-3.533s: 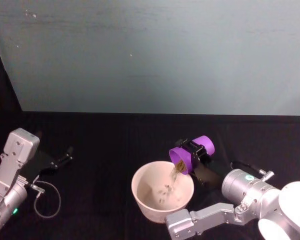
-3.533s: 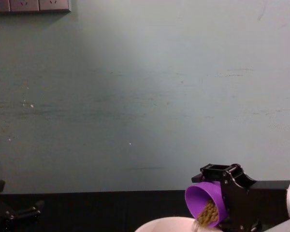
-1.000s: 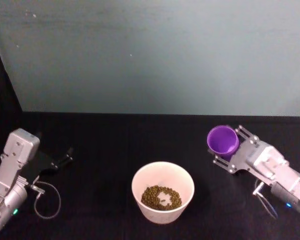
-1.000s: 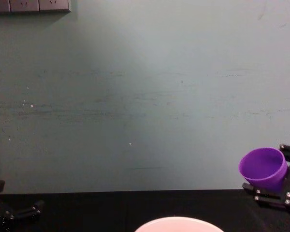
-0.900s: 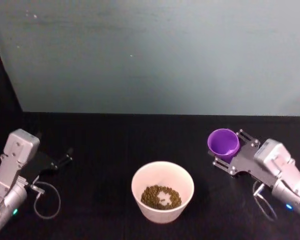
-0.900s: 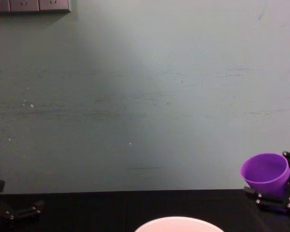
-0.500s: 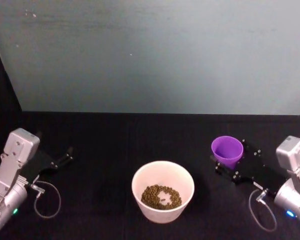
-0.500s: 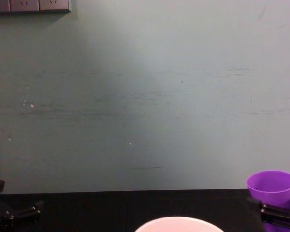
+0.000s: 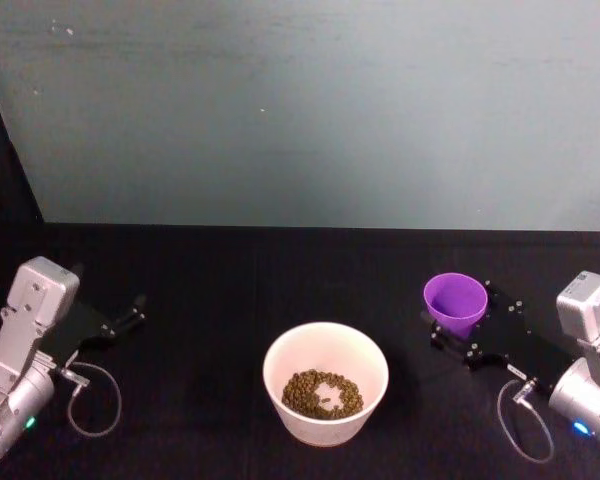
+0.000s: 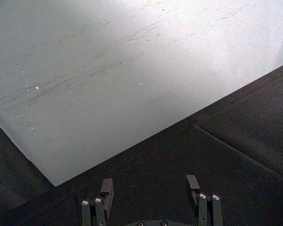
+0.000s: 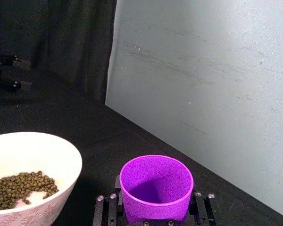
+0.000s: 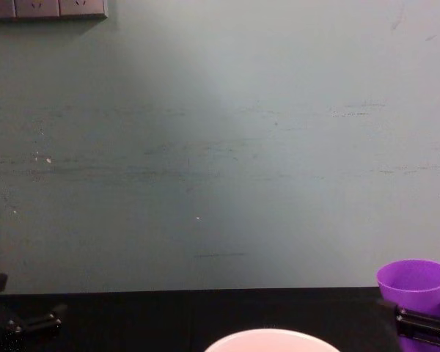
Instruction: Pick up the cup and pour the mung beans from the cup into the bowl.
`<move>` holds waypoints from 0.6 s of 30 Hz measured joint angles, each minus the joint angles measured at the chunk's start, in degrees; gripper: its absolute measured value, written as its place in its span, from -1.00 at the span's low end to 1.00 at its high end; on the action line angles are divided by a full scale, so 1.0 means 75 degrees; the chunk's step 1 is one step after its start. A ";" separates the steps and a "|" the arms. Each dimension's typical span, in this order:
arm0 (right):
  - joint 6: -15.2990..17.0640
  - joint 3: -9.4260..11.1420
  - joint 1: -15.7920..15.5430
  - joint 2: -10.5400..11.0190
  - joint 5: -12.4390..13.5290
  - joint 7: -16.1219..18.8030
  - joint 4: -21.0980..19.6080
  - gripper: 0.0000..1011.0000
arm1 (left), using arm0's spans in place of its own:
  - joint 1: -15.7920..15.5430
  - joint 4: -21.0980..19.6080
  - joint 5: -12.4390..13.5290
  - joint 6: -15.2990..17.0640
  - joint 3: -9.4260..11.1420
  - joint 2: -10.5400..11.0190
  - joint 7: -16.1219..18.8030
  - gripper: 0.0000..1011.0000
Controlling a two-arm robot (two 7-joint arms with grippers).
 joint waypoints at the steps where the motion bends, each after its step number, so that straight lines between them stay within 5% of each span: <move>1: -0.0002 -0.0001 -0.0001 0.0001 -0.0009 -0.0001 -0.0001 0.47 | 0.0000 0.0000 0.0000 0.0000 0.0000 0.0000 0.0000 0.98; 9: -0.0039 -0.0099 0.0065 0.0033 0.0284 0.0281 0.0077 0.47 | 0.0000 0.0000 0.0000 0.0000 0.0000 0.0000 0.0000 0.98; 14: -0.0175 -0.0126 0.0149 -0.0014 0.0959 0.0859 0.0396 0.47 | 0.0000 0.0000 0.0000 0.0000 0.0000 0.0000 0.0000 0.98; 18: -0.0201 -0.0043 0.0254 -0.0097 0.1956 0.1671 0.0890 0.47 | 0.0000 0.0000 0.0000 0.0000 0.0000 0.0000 0.0000 0.98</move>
